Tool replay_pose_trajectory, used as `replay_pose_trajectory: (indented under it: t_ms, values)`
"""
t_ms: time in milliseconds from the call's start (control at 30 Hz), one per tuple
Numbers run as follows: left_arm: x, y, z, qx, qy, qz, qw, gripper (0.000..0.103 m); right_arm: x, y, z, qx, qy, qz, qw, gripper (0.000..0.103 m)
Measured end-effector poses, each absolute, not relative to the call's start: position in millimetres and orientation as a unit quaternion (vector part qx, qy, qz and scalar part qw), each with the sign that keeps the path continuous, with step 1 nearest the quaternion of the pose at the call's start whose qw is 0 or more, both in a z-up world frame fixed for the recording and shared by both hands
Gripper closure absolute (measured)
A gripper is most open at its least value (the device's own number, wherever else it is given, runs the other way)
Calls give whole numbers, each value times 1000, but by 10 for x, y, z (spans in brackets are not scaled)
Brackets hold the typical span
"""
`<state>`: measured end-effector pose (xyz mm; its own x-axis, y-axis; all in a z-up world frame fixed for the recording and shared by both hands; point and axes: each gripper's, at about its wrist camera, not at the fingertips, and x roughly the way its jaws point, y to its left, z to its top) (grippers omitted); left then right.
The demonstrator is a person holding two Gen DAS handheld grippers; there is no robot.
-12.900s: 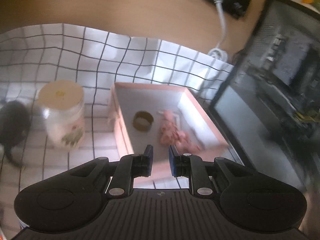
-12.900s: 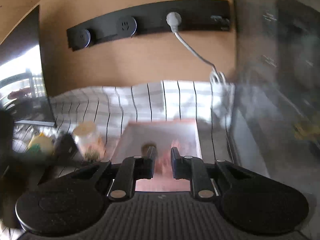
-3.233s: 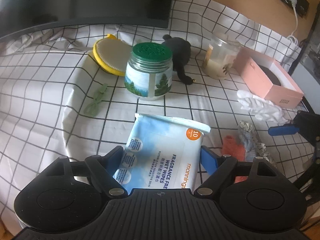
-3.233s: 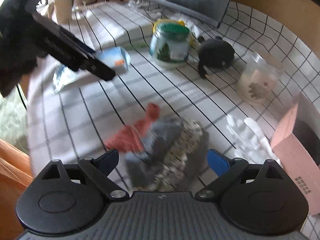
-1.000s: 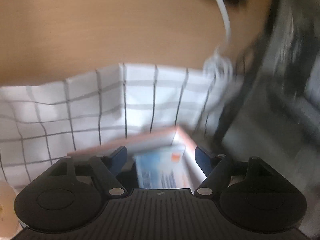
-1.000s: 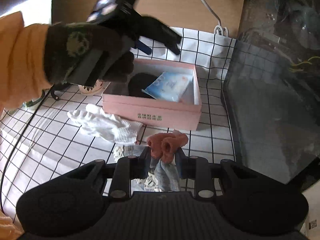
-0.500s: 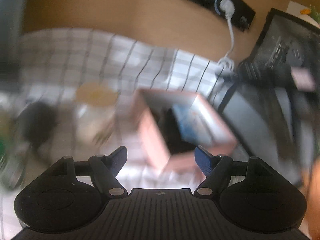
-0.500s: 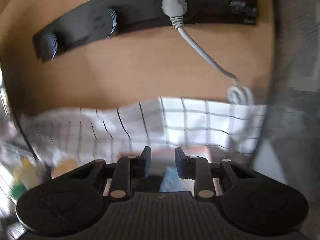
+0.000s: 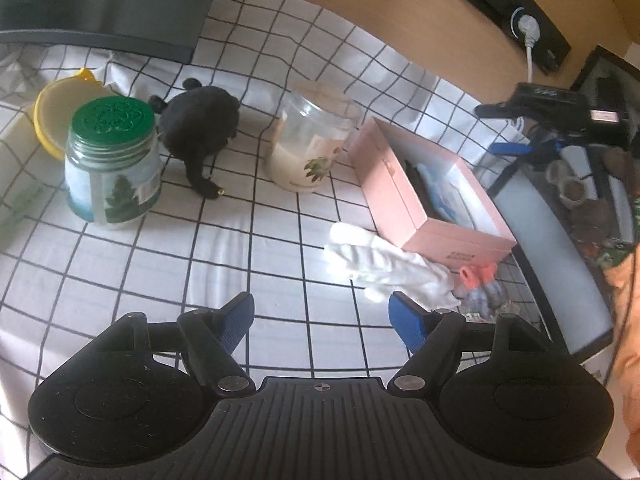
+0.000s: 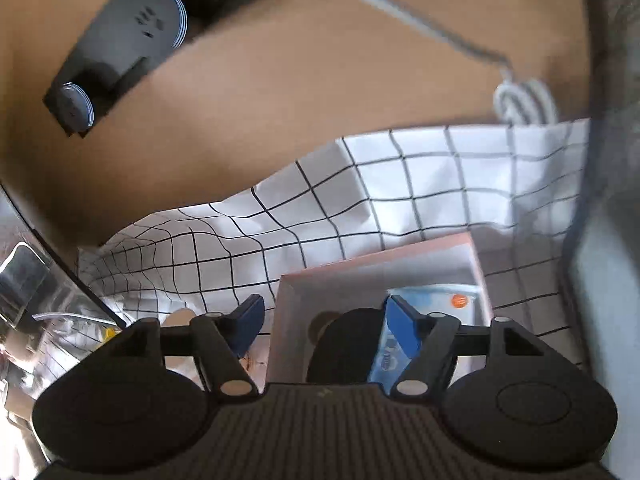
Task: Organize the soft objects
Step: 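Lower the socks into the pink box and open the right tool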
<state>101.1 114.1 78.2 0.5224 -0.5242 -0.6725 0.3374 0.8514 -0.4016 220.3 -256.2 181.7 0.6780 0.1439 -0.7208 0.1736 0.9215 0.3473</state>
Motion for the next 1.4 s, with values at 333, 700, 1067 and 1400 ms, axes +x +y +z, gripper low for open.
replay_pose_trajectory:
  t_ms: [333, 700, 1067, 1400]
  values:
    - [1072, 921, 688, -83, 426, -282, 856, 24, 1299, -2304, 1298, 57, 456, -51, 887, 34]
    - [1050, 643, 685, -44, 436, -318, 841, 24, 944, -2143, 808, 35, 510, -53, 858, 94]
    - [856, 776, 675, -8, 426, -315, 848, 24, 1187, -2038, 2117, -11, 337, -26, 941, 90]
    - [929, 1812, 716, -63, 403, -165, 898, 24, 1535, -1789, 1925, -8, 338, -19, 941, 44]
